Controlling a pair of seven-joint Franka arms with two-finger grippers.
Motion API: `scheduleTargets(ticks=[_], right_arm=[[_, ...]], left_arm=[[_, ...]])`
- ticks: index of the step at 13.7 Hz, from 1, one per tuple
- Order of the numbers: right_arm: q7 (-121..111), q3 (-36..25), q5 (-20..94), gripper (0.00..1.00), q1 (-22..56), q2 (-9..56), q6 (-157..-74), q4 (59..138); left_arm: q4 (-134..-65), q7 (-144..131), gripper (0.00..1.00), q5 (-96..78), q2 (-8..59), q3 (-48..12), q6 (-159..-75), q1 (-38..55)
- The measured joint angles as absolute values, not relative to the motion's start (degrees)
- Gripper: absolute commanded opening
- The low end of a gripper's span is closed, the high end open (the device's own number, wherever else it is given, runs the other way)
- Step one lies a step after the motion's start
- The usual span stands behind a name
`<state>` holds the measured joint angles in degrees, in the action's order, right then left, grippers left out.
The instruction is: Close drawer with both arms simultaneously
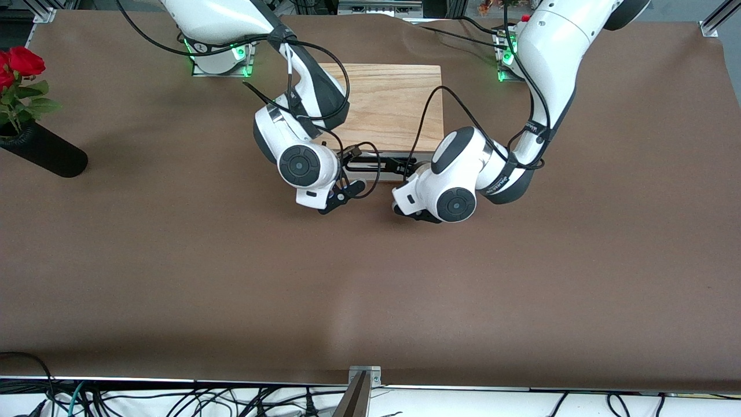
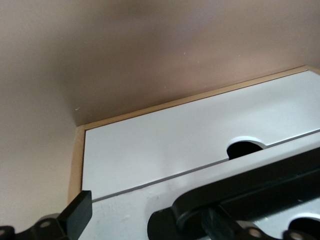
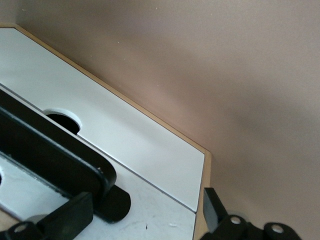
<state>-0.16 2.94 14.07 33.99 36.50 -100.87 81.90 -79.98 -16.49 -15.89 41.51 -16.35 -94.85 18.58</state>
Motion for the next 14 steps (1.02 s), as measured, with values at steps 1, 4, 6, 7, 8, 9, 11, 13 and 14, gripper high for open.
scheduleTargets(ticks=[1,4,6,7,8,9,11,13,14], right_arm=[[-0.2,2.9,14.1,1.0,34.0,36.5,-100.8,81.4],[-0.2,2.9,14.2,1.0,33.9,36.5,-102.0,80.1],[-0.2,2.9,14.2,1.0,33.9,36.5,-104.3,80.1],[-0.2,2.9,14.2,1.0,33.8,36.6,-105.2,80.1],[-0.2,2.7,14.2,1.0,33.8,36.6,-106.1,80.0],[-0.1,2.1,14.2,1.0,33.7,36.5,-107.1,79.9],[-0.1,-0.4,14.2,1.0,33.6,36.5,-108.2,78.6],[-0.2,-3.8,14.2,1.0,33.4,36.5,-108.2,76.4],[-0.2,-5.5,14.2,1.0,33.2,36.5,-108.2,75.5]], left_arm=[[-79.3,-16.5,1.0,-15.9,41.4,-16.2,-94.7,18.4],[-77.4,-16.5,1.0,-15.9,41.1,-16.0,-94.8,18.1],[-75.5,-16.5,1.0,-15.9,41.0,-15.9,-94.9,17.0],[-74.6,-16.5,1.0,-15.9,40.8,-15.9,-94.9,16.4],[-73.7,-16.5,1.0,-15.9,40.6,-15.9,-94.9,15.8],[-72.8,-16.5,1.0,-15.9,40.4,-15.9,-94.9,15.4],[-71.5,-16.4,1.0,-15.9,40.1,-15.6,-94.9,14.9],[-70.2,-16.4,1.0,-15.9,40.1,-14.3,-94.9,14.7],[-69.7,-16.4,1.0,-15.4,40.1,-13.3,-95.0,14.6]])
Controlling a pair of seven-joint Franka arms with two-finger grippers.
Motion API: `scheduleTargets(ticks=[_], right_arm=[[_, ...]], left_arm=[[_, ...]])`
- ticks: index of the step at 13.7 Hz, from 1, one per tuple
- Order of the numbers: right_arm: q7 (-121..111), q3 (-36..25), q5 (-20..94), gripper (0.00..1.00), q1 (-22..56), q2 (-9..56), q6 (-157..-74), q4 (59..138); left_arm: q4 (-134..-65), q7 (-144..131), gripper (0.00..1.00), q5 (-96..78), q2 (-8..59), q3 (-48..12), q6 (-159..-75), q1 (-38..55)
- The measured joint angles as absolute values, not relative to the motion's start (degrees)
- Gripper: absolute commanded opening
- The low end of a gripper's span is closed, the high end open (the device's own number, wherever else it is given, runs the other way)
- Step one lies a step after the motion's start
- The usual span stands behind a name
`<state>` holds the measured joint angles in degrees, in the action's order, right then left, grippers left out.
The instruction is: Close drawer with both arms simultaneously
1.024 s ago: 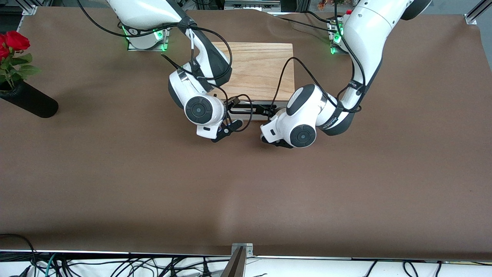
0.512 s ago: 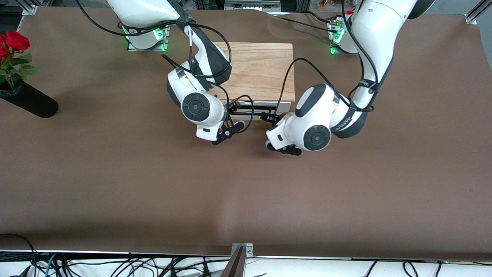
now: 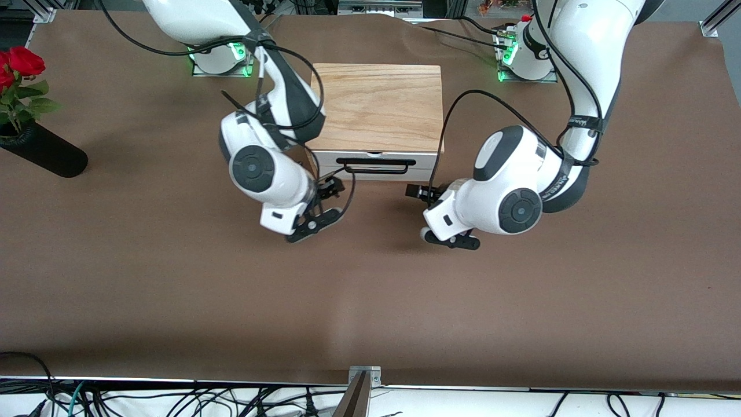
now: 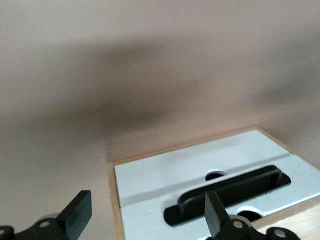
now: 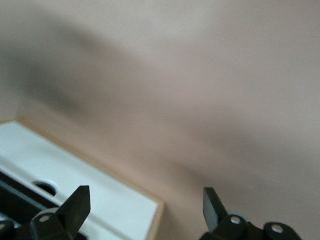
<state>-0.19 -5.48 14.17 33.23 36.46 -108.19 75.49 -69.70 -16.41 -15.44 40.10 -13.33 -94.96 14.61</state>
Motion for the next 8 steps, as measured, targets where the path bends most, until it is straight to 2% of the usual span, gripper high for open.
scheduleTargets(ticks=[3,8], right_arm=[[-0.2,-10.3,14.2,1.0,33.1,36.5,-108.2,74.6],[-0.3,-19.0,14.2,1.0,33.1,36.2,-108.1,72.8]], left_arm=[[-68.2,-16.0,1.0,-5.0,38.4,-11.7,-95.2,13.9],[-67.8,-16.0,1.0,6.4,30.8,-11.0,-95.2,11.6]])
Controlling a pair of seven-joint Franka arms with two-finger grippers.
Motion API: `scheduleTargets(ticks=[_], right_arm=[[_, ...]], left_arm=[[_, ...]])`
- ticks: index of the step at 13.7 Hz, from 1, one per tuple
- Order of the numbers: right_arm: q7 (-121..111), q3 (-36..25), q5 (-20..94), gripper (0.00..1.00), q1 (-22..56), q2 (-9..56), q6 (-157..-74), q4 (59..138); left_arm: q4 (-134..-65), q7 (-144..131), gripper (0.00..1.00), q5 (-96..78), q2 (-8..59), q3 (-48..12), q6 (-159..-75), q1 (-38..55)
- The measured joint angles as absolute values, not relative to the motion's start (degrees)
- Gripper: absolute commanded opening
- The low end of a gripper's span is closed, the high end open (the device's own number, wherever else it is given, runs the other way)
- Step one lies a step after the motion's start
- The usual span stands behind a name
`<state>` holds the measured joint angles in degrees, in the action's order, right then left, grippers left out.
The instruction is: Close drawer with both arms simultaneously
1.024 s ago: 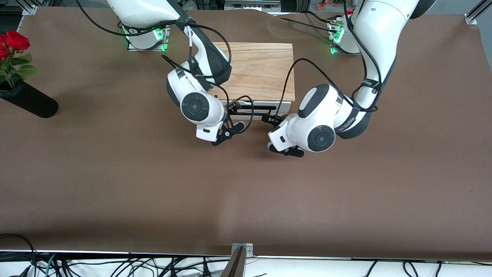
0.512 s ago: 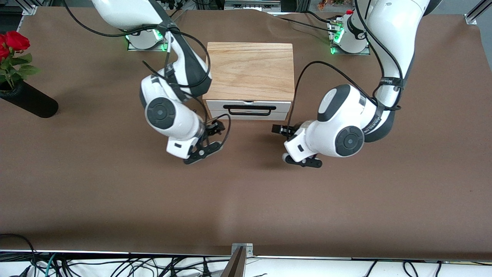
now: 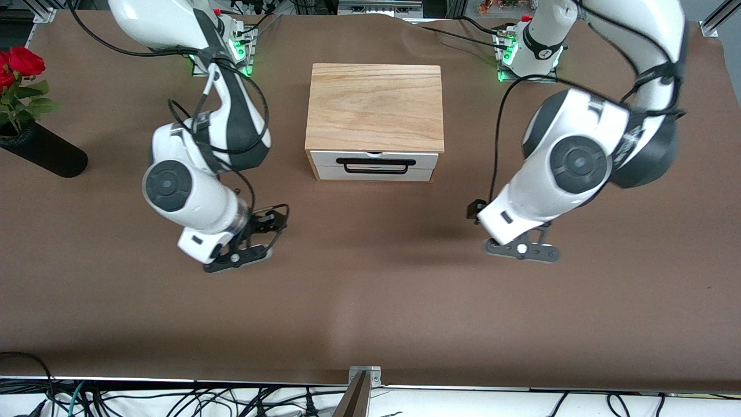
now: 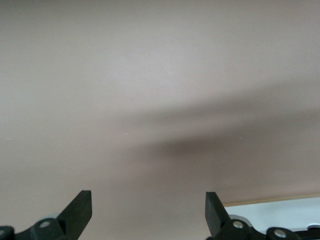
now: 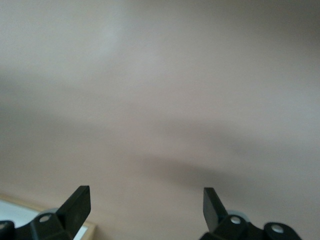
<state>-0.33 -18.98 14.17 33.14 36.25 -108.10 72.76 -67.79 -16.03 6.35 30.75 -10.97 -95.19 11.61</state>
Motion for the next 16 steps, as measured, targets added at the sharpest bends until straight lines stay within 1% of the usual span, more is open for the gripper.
scheduleTargets(ticks=[2,4,6,8,9,11,13,14,16], right_arm=[[-0.3,-23.2,14.2,1.0,33.2,35.4,-105.9,71.5],[-0.4,-27.3,14.2,1.0,33.1,34.0,-104.5,71.1],[-0.6,-28.8,14.2,1.0,31.5,30.9,-103.8,71.1],[-0.6,-28.5,13.7,1.0,28.1,27.5,-102.5,71.2],[-0.8,-26.8,12.6,1.0,25.2,25.6,-102.1,71.3],[-0.9,-19.9,7.3,1.0,17.7,21.3,-101.6,72.1],[-1.0,-13.8,0.3,1.0,13.3,15.9,-100.5,74.9],[-0.8,-11.3,-2.4,1.0,12.4,13.4,-100.0,76.8],[-0.6,-7.4,-4.3,1.0,10.1,9.8,-99.9,80.7]], left_arm=[[-67.9,-14.9,1.0,6.4,27.3,-11.3,-94.8,7.7],[-70.1,-11.6,1.0,6.4,23.2,-11.6,-94.1,4.5],[-76.0,-10.7,1.0,6.4,17.1,-11.6,-94.1,3.5],[-84.0,-10.7,1.0,6.4,10.5,-11.6,-94.6,2.1],[-88.1,-10.7,1.0,6.4,7.9,-11.2,-96.7,1.2],[-93.7,-9.3,1.0,4.9,4.8,-9.3,-101.3,0.4],[-95.0,-8.4,1.0,3.6,4.1,-8.6,-102.4,0.2],[-95.0,-8.4,1.0,3.6,4.0,-8.6,-101.9,0.3],[-94.9,-8.4,1.0,3.6,3.8,-8.8,-98.8,0.5]])
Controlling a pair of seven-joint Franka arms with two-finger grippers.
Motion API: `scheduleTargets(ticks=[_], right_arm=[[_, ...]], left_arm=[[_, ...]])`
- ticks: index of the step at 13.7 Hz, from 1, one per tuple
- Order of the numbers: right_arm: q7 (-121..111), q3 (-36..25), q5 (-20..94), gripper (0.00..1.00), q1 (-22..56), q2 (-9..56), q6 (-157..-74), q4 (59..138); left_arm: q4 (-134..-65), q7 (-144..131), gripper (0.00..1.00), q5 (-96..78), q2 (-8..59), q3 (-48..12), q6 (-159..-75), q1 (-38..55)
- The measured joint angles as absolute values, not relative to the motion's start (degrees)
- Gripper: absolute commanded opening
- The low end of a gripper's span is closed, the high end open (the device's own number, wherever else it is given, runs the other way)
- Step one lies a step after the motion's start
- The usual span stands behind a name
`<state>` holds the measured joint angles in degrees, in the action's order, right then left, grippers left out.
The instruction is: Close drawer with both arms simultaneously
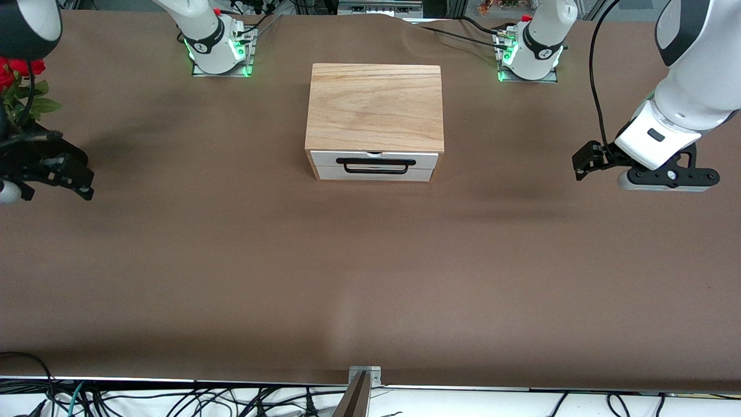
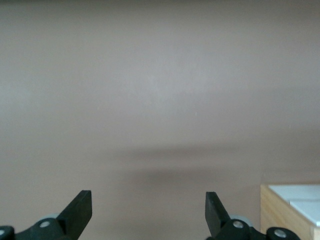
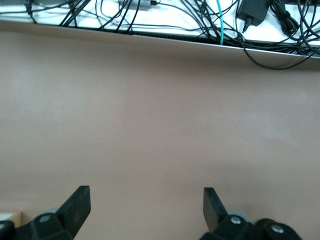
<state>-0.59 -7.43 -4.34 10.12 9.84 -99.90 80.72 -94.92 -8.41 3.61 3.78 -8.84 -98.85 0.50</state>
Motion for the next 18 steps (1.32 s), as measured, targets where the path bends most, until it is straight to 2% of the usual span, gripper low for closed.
scheduleTargets(ticks=[4,18], right_arm=[[-0.6,-4.7,-4.6,1.0,8.1,8.7,-100.0,85.6],[2.9,-3.7,-4.3,1.0,7.6,9.3,-100.0,85.9]], left_arm=[[-94.8,-8.4,1.0,3.4,3.3,-10.3,-96.2,0.6],[-93.7,-8.4,1.0,3.4,3.2,-10.5,-94.2,0.6]])
